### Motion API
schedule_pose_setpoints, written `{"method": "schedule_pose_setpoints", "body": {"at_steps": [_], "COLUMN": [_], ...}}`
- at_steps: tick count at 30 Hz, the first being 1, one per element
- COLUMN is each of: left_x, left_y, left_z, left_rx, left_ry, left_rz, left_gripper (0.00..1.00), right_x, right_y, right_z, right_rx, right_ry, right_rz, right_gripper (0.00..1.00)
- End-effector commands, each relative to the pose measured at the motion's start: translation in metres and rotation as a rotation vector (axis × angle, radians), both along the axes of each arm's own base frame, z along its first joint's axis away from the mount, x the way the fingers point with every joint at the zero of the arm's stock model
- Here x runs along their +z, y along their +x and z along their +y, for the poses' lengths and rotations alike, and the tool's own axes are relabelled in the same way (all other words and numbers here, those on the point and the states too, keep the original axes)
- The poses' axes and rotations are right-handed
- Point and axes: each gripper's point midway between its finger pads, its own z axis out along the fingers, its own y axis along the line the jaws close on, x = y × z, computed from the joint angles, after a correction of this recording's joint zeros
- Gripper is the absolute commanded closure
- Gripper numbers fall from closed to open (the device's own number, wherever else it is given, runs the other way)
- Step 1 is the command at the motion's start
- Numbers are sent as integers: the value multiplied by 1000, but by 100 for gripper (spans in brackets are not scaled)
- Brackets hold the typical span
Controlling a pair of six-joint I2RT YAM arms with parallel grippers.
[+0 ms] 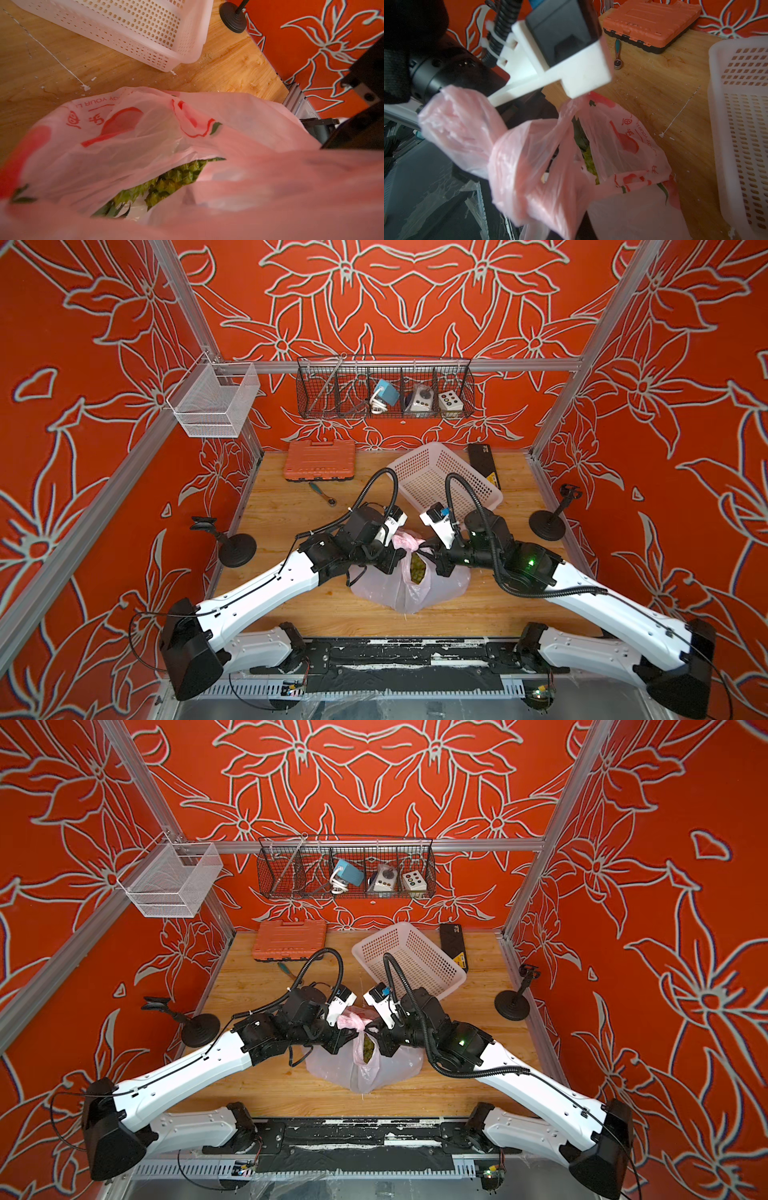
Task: Place the pineapple into a plastic bag & tie a knot
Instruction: Cross the plastic bag at the center of the board.
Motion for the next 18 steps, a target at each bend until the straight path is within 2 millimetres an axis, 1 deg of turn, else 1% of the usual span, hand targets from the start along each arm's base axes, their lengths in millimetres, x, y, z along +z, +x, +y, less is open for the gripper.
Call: {"method": "schedule_pose_setpoints", "body": {"at_steps": [1, 4, 5, 8, 10, 13, 16, 18], "left_x": [6, 10, 12, 15, 18, 24, 33, 41], "left_y": [3, 1, -1, -6, -12, -21, -29, -35], "left_z": [19, 29, 30, 25, 16, 5, 0, -1], "left_rx": [84, 108, 101, 67, 22, -39, -83, -109], "left_ry": [42, 43, 37, 11, -25, -78, -131, -170], "left_rz": [-39, -66, -70, -57, -36, -12, -14, -25], "left_gripper": [100, 100, 100, 100, 100, 100, 100, 100], "right_x": [23, 17, 15, 8, 3, -4, -9, -7], "right_y": [4, 5, 6, 10, 13, 23, 41, 53], "right_z": [-10, -15, -16, -17, -14, -8, -4, 0], "right_rx": [-33, -44, -44, -57, -64, -104, -178, -226], "right_ry": [1, -37, -49, -78, -91, -81, -54, -10], "right_rz": [-62, -70, -71, -73, -64, -58, -82, -116], "right_gripper": [100, 100, 100, 100, 100, 100, 100, 100]}}
